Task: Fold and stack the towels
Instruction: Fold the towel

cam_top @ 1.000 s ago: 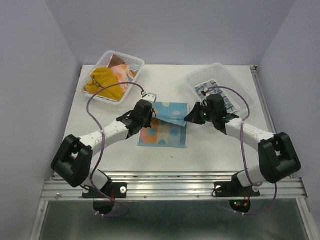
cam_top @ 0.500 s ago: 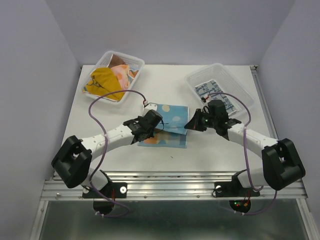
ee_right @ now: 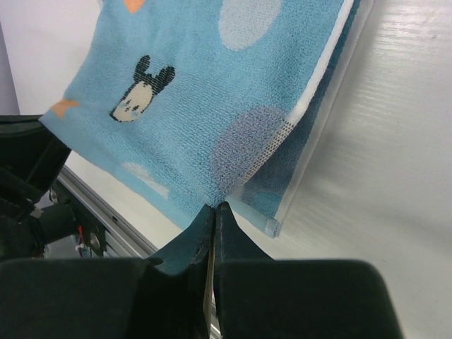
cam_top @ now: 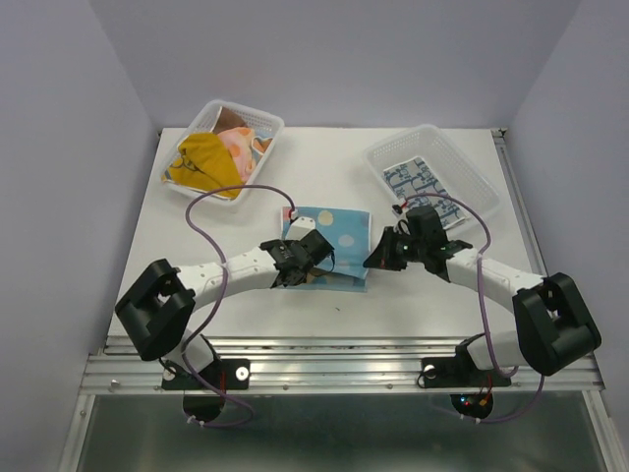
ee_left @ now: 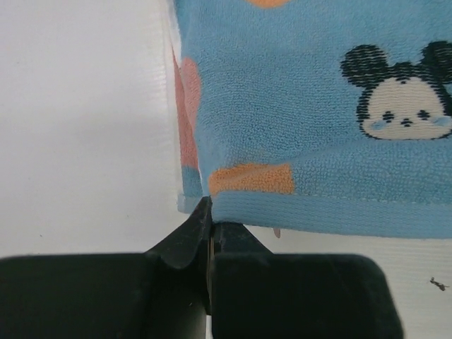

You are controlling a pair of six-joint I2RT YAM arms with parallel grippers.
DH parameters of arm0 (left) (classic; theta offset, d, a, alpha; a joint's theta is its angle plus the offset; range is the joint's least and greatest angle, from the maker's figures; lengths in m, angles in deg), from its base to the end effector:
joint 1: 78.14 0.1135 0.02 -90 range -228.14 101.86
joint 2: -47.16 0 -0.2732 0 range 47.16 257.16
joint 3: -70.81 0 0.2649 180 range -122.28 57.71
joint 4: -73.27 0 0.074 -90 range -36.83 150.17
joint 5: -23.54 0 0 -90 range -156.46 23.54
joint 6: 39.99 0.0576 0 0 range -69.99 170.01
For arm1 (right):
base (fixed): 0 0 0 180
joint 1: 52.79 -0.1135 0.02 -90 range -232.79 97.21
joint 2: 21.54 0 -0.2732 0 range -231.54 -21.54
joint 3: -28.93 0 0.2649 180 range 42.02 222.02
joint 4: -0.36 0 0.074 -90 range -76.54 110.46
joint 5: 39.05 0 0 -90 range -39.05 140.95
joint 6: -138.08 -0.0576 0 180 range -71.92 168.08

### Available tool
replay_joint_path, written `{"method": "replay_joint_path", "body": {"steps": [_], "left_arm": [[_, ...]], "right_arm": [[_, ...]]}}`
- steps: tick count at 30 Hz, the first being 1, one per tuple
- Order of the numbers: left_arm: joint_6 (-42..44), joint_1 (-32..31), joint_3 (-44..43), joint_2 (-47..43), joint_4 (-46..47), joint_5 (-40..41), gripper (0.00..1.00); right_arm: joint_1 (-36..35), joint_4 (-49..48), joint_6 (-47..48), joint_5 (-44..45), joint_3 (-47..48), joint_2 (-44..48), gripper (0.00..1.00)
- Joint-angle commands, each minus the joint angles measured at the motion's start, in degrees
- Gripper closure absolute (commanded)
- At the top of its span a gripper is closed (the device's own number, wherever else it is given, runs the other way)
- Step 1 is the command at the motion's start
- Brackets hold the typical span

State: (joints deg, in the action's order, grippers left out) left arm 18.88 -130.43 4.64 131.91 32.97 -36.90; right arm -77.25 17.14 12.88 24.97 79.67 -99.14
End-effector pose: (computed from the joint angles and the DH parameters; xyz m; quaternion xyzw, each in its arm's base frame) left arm 0.2122 -0.2281 0.1949 0.1038 0.9282 0.0109 0.3571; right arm 0.2523 0.1425 0.1738 -0.0043 0.9001 0.3700 0.2299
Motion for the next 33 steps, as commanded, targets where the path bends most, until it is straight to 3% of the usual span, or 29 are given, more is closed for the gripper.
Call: {"method": "replay_joint_path", "body": {"steps": [1,2,3,6,8,10,11,14,15,17,18,21,22,28,31,33], "left_arm": [[-4.5,-0.9,-1.1,2.0,-5.7,4.8,0.93],[-4.7,-0.9,-1.3,3.0,-5.8,4.8,0.90],[-4.8,-1.2,-1.4,3.3,-6.0,4.9,0.79],[-5.6,-1.5,-1.4,5.2,-6.4,5.1,0.67],[-6.6,-2.3,-1.5,5.7,-7.1,5.2,0.57],[-7.7,-3.6,-1.5,5.0,-7.9,5.3,0.37],[-8.1,-4.0,-1.3,3.8,-8.3,5.1,0.01],[-9.2,-5.5,-1.1,1.4,-8.9,4.3,0.01],[-9.4,-6.5,-0.5,-0.4,-9.0,4.2,0.01],[-10.7,-6.9,-1.0,-1.8,-10.4,4.5,0.01],[-11.0,-6.8,-1.2,-3.3,-10.9,4.7,0.01],[-10.6,-6.8,-2.4,-6.8,-11.3,4.5,0.01],[-10.3,-6.8,-2.8,-7.6,-10.7,3.9,0.01],[-2.7,-3.7,-6.0,-10.5,2.3,1.6,0.01],[3.6,7.2,-7.1,-8.5,9.1,-3.7,0.01],[6.2,11.0,-8.1,-6.2,14.1,-7.7,0.01]], "right_arm": [[-0.6,-1.2,1.1,-1.4,-1.6,-1.1,0.99],[-0.6,-1.3,1.0,-1.4,-1.8,-1.5,0.99],[-0.6,-1.5,1.0,-1.4,-1.8,-1.8,0.99],[-0.6,-1.1,1.1,-0.7,-1.7,-3.0,0.98],[-0.7,-0.5,1.2,-0.6,-1.7,-3.1,0.92],[-0.8,0.4,1.5,-0.5,-1.7,-3.7,0.80],[-0.8,0.5,1.9,-0.1,-1.7,-3.8,0.79],[-0.8,2.0,2.4,0.8,-1.4,-3.5,0.68],[-0.9,2.5,2.9,0.5,-1.2,-3.3,0.49],[-1.0,3.3,4.3,-0.4,-0.8,-2.1,0.40],[-0.9,3.8,5.0,-0.7,-0.6,-1.9,0.30],[-1.1,6.3,6.7,1.0,0.3,0.3,0.20],[-1.2,6.7,7.2,1.5,0.5,1.0,0.00],[-1.5,6.0,8.5,6.5,4.6,6.8,0.00],[-1.5,5.7,8.0,14.0,7.3,6.6,0.00],[-1.5,4.6,7.1,16.8,9.4,5.1,0.00]]}}
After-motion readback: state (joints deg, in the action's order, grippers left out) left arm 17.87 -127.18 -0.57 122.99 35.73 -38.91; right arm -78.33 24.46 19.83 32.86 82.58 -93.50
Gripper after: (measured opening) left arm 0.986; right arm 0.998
